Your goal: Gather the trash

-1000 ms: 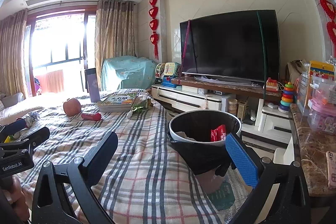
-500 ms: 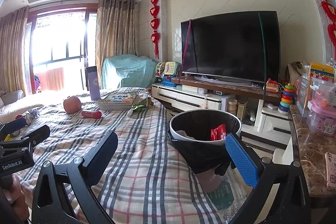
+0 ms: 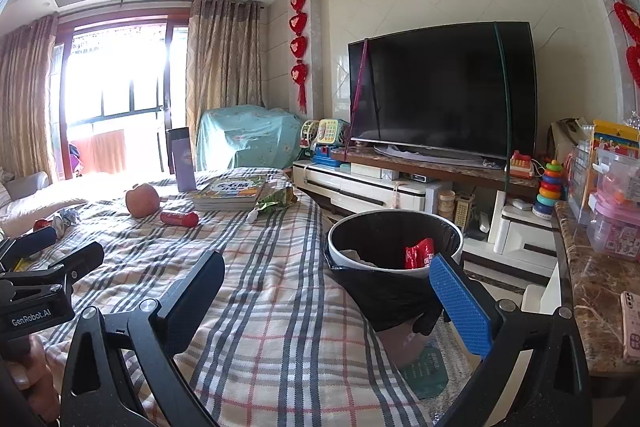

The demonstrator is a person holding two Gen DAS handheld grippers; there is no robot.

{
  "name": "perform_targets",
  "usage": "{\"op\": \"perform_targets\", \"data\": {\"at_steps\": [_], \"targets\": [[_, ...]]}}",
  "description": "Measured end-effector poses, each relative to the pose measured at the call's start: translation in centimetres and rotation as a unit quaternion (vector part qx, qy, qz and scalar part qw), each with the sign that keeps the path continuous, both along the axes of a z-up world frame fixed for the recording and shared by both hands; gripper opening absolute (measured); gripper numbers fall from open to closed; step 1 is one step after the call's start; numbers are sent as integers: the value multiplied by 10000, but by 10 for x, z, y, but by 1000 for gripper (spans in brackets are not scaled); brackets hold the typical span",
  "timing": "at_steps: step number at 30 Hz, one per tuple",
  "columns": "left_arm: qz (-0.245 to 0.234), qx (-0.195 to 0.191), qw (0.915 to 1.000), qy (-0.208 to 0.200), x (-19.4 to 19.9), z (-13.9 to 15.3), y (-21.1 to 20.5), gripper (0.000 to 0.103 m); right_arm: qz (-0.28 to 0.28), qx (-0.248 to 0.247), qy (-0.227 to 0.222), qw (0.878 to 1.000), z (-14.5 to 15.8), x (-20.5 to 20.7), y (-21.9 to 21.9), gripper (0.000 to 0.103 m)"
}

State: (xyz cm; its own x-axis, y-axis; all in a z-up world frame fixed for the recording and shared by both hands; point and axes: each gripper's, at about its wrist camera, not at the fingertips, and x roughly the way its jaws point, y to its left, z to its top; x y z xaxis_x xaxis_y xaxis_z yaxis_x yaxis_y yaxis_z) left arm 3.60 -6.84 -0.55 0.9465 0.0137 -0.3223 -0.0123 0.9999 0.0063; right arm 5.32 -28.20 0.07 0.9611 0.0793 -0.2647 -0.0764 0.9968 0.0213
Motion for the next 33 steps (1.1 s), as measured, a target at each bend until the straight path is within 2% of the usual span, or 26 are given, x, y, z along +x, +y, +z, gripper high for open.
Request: {"op": "perform_targets", "data": {"at_steps": [33], "targets": [[-25, 17, 10000, 49, 1, -8, -1, 103, 77, 22, 23, 10000, -1, -1, 5, 103]]}}
